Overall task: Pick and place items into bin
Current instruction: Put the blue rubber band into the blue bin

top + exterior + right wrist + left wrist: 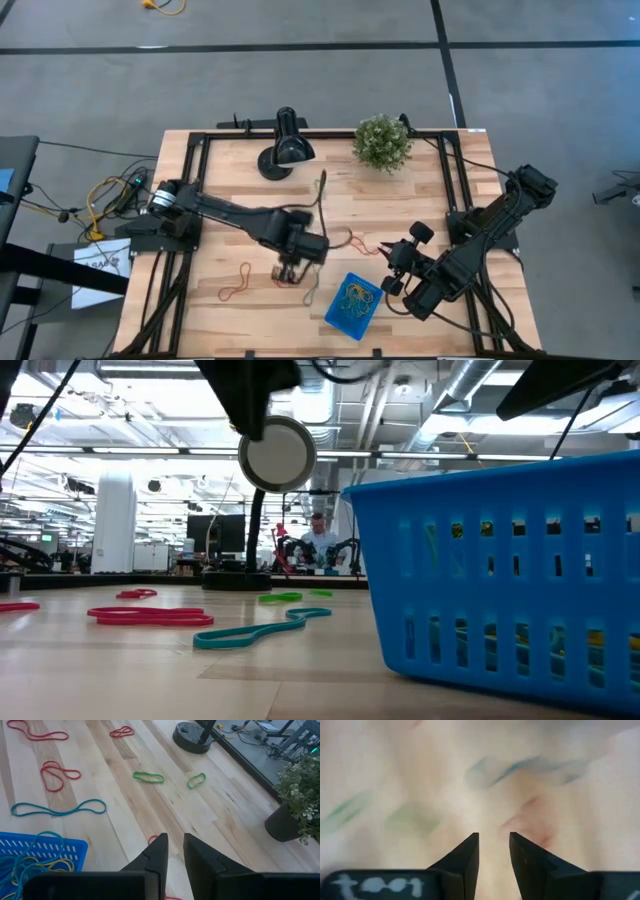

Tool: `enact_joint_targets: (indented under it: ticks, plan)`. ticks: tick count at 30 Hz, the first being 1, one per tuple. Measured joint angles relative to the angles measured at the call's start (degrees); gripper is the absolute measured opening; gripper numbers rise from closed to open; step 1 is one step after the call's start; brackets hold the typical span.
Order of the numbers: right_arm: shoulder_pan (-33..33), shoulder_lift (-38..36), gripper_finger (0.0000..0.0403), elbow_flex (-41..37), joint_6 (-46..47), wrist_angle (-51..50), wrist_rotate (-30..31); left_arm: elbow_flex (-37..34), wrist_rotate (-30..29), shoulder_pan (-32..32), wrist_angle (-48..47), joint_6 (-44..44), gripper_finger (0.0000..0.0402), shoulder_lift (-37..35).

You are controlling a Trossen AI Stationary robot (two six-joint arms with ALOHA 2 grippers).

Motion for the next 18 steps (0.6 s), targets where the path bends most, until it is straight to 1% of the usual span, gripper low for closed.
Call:
enact_joint_targets:
  ticks: [2,4,7,8,10,12,15,18]
  plan:
    - [0.00,0.00,0.0054,0.00,0.00,0.00,0.00,2.10,-8.46,-0.20,-7.07,-4.49,0.0096,-1.07]
    - [0.00,0.00,0.0054,0.00,-0.01,0.00,0.00,2.44,-14.97,-0.73,-11.74,-8.34,0.0096,-3.38]
    - [0.00,0.00,0.0054,0.00,-0.02,0.00,0.00,2.43,-20.98,-2.05,-17.05,-13.57,0.0095,-7.49]
    - [0.00,0.00,0.0054,0.00,0.00,-0.02,0.00,2.06,-22.87,-2.47,-17.26,-15.20,0.0095,-9.33]
    - [0.00,0.00,0.0054,0.00,0.00,0.10,0.02,-0.34,-26.21,-3.31,-16.26,-17.66,0.0095,-13.87]
    - [-0.02,0.00,0.0054,0.00,0.02,1.33,0.72,-4.67,-28.85,-3.90,-12.99,-21.11,0.0095,-18.69]
    - [-1.10,0.53,0.0054,0.02,-0.08,7.47,1.57,-14.24,-30.37,-4.22,-5.07,-27.60,0.0095,-24.82]
    - [-3.12,2.37,0.0054,0.02,-0.55,13.40,-1.10,-25.62,-30.55,-4.21,3.48,-30.84,0.0095,-30.19]
